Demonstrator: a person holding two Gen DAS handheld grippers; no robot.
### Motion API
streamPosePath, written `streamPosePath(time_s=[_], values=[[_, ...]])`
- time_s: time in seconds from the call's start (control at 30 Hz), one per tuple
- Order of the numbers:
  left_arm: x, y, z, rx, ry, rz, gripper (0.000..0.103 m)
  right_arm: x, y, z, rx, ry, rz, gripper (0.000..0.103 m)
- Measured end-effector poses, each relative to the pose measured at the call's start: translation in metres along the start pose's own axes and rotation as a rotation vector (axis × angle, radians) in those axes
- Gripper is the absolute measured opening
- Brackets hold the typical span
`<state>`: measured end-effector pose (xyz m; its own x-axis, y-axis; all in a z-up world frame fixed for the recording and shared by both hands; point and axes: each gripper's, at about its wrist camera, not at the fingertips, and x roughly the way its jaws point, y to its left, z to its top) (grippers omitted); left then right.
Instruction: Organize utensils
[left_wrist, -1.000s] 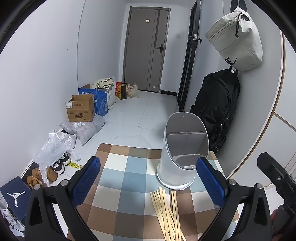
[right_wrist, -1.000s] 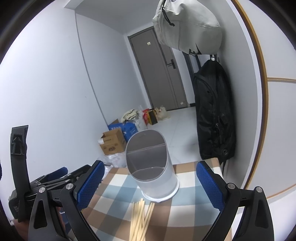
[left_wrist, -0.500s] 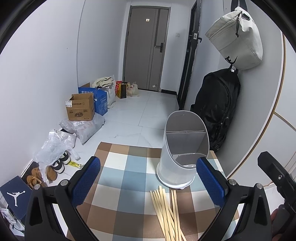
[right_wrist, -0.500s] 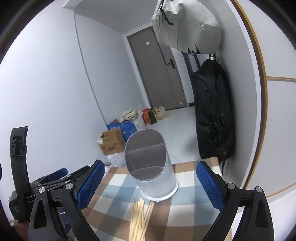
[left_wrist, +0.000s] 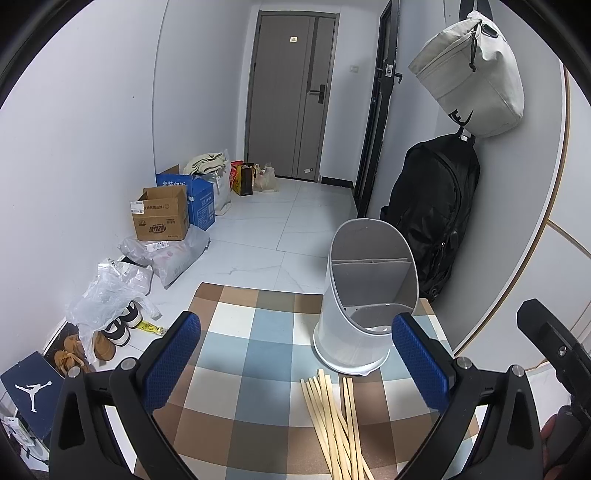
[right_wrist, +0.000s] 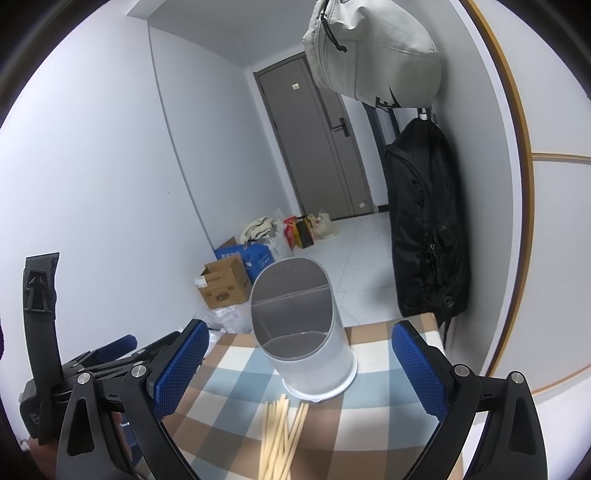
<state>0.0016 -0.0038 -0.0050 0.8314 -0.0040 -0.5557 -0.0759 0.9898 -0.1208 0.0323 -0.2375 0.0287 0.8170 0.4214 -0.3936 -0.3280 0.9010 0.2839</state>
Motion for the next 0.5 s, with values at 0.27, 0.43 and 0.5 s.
streamPosePath(time_s=[0.27,0.43,0.5], values=[[0.0,0.0004,-0.0005,0.0,0.002,0.002,0.101,0.0005,0.0013,-0.0008,-0.001,0.004,0.001,0.1],[0.0012,0.0034,-0.0014,-0.002,0.012,0.001,0.101,0.001,0.0016,-0.0011,-0.002,0.005,0.001,0.1],[0.001,0.0036,-0.001,0.002,0.013,0.003,0.101,0.0015,0.002,-0.0015,-0.005,0.007,0.001,0.1]])
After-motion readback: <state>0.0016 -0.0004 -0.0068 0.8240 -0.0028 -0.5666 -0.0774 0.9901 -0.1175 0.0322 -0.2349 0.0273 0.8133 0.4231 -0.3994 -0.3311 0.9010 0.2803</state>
